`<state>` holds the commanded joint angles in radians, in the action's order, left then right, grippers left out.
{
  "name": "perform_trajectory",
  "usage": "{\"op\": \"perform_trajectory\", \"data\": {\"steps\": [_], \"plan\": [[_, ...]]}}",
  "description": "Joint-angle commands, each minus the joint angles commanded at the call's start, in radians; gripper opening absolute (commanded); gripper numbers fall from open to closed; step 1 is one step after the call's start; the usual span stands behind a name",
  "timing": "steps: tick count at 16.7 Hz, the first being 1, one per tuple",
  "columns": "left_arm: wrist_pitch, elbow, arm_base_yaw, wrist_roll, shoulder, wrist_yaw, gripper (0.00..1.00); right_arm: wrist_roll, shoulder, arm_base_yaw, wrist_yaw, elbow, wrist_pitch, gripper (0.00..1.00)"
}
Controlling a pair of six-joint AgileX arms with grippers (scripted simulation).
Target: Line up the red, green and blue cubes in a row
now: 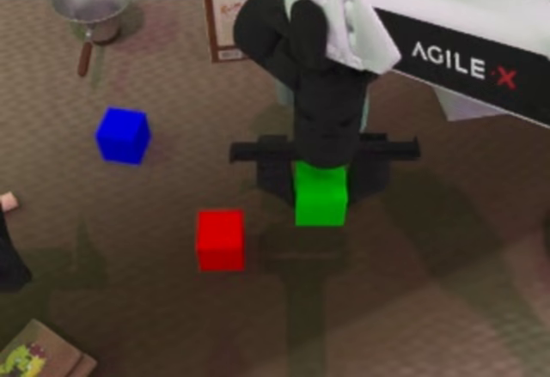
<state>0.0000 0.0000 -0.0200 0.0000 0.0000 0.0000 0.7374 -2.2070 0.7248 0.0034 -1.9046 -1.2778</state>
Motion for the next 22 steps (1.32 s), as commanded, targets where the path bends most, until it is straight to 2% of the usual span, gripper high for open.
{"op": "perform_trajectory", "data": {"steps": [3, 7, 14, 19, 22], "plan": [[0.000, 0.000, 0.000, 0.000, 0.000, 0.000, 1.00, 0.053, -0.007, 0.050, 0.001, -0.031, -0.012, 0.00], [0.000, 0.000, 0.000, 0.000, 0.000, 0.000, 1.00, 0.053, -0.003, 0.047, -0.001, -0.026, -0.006, 0.00], [0.000, 0.000, 0.000, 0.000, 0.000, 0.000, 1.00, 0.055, -0.049, 0.051, 0.001, 0.141, 0.208, 0.00], [0.000, 0.000, 0.000, 0.000, 0.000, 0.000, 1.00, 0.056, -0.058, 0.052, 0.002, 0.165, 0.235, 0.00], [0.000, 0.000, 0.000, 0.000, 0.000, 0.000, 1.00, 0.056, -0.058, 0.052, 0.002, 0.165, 0.235, 0.23]]}}
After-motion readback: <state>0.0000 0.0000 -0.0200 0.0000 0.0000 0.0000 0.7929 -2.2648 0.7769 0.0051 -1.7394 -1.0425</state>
